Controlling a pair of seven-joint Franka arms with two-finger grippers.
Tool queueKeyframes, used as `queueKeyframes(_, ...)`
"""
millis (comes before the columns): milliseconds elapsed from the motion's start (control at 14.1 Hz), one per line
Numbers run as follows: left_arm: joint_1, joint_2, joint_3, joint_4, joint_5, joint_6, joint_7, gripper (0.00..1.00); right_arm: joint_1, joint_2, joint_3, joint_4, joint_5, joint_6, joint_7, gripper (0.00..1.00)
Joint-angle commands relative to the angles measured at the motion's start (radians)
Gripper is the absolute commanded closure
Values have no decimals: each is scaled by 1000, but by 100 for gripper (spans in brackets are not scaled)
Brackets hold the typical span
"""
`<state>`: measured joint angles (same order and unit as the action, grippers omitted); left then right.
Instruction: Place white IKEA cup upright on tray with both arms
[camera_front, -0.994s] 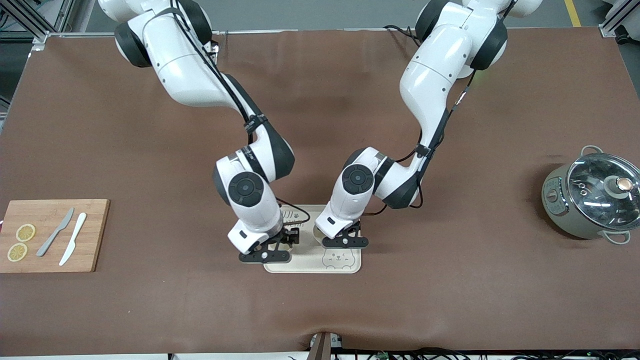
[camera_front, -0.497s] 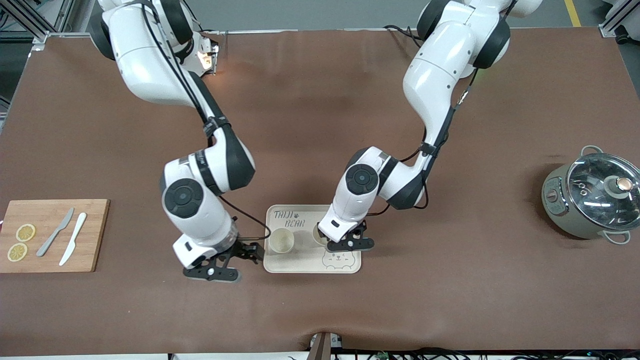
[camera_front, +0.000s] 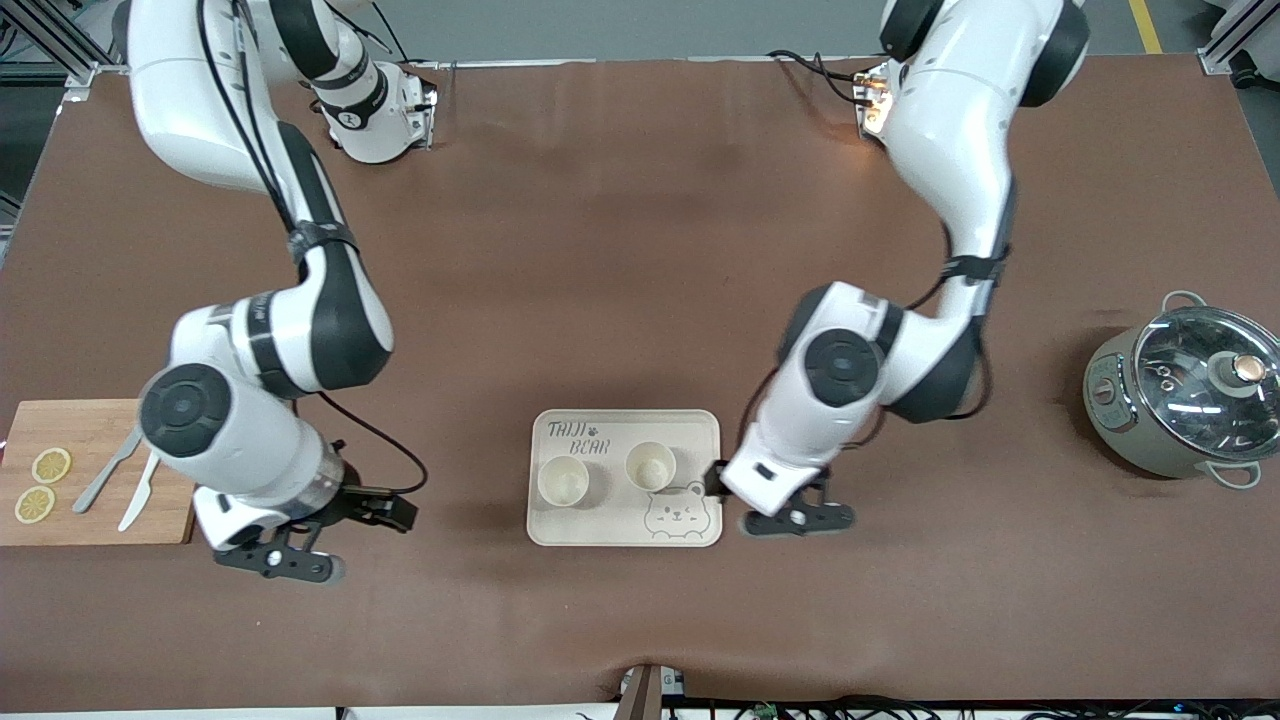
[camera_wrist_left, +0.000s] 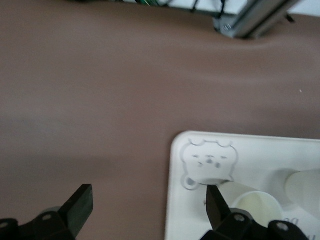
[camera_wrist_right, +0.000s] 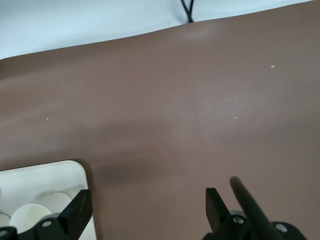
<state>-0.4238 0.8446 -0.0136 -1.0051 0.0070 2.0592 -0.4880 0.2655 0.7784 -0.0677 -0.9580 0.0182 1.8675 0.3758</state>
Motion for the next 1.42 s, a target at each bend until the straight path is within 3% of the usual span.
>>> queueKeyframes(0, 60, -45, -5, -35, 0, -66, 127, 0, -63, -79, 22, -76, 49, -18, -101, 0)
queueKeyframes(284, 190, -65, -37, -35, -1, -76, 351, 0, -132, -232, 16, -255, 74, -8, -227, 0)
queueKeyframes(568, 277, -111, -78, -117, 4, -83, 384, 0, -193, -405, 14, -430, 69, -8, -284, 0)
queueKeyframes(781, 305, -313, -80, -367, 11, -42, 393, 0, -213, -540, 12, -556, 68, -8, -307, 0)
queueKeyframes(1135, 339, -782, -82, -817, 10, -48, 424, 0, -233, -723, 11, -689, 54, -18, -336, 0)
queueKeyframes(1348, 339, -895, -82, -859, -1, -146, 436, 0, -236, -804, 11, -740, 34, -48, -336, 0)
